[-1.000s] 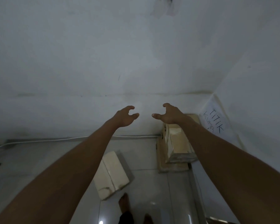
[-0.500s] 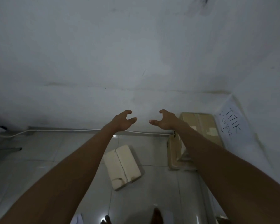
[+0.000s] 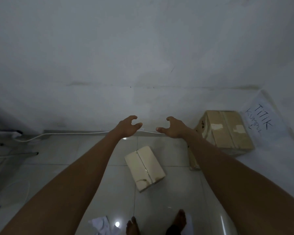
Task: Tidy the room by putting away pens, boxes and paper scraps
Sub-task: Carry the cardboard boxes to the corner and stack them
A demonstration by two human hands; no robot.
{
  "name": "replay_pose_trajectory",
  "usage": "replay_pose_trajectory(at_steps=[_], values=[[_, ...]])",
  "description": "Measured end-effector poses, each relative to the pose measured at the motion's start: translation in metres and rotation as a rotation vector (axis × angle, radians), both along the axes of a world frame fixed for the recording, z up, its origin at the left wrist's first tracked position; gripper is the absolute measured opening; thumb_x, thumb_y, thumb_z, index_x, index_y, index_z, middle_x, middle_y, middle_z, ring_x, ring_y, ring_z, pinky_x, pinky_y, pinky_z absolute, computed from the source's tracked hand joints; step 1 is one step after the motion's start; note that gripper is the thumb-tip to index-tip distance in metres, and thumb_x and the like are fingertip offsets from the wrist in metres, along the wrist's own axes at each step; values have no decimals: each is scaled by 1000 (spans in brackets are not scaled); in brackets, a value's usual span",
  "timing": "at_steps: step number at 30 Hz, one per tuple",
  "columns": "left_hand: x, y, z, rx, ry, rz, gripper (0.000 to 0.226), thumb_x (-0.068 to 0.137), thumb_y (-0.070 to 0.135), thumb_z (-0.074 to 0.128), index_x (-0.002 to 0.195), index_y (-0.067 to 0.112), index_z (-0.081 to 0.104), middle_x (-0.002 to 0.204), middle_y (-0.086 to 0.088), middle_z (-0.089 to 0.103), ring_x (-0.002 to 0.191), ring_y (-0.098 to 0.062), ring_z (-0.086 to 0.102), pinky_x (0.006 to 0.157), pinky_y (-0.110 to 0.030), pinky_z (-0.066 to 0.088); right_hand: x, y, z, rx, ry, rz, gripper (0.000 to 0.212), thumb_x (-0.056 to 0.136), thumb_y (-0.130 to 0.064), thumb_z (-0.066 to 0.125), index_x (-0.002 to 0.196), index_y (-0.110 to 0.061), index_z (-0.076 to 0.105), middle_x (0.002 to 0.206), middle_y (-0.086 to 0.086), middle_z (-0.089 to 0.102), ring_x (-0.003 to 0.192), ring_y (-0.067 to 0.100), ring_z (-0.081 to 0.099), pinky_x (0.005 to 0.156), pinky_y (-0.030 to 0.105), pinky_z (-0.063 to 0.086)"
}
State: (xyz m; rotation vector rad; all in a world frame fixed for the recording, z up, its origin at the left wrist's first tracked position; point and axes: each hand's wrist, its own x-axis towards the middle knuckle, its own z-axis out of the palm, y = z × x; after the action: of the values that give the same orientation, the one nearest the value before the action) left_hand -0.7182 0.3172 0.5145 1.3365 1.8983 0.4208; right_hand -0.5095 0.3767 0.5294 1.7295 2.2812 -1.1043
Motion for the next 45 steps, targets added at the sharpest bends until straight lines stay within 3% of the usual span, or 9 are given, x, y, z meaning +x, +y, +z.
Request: replay_pose_trajectory(at_steps=[24, 31, 37, 45], values=[[-36, 24, -39, -80, -5, 99, 57, 95, 42, 51, 144, 15, 38, 149, -9, 41, 135, -25, 41, 108, -35, 32, -33, 51, -49, -89, -55, 76, 82, 86, -51, 61, 144, -4, 28, 147, 17, 38, 133, 32, 40, 102, 34, 37], [-61, 27, -70, -148, 16, 96, 55, 93, 40, 55, 141, 15, 41, 140, -14, 48, 127, -28, 47, 101, -32, 37, -48, 57, -69, -120, -71, 28, 79, 86, -52, 61, 143, -5, 31, 145, 17, 40, 131, 32, 42, 103, 35, 37], [-73, 44, -76, -148, -21, 32, 56, 93, 39, 55, 141, 14, 41, 141, -13, 49, 129, -27, 46, 104, -36, 38, -57, 57, -83, -153, -86, -42, 72, 82, -58, 61, 132, -9, 42, 132, 14, 51, 117, 29, 52, 89, 33, 42], [-95, 53, -98, -216, -47, 46, 58, 92, 46, 54, 141, 19, 41, 147, -9, 43, 134, -25, 41, 110, -37, 34, -73, 59, -104, -191, -73, -57, 84, 87, -53, 58, 148, -5, 24, 154, 14, 28, 140, 29, 31, 109, 35, 29]])
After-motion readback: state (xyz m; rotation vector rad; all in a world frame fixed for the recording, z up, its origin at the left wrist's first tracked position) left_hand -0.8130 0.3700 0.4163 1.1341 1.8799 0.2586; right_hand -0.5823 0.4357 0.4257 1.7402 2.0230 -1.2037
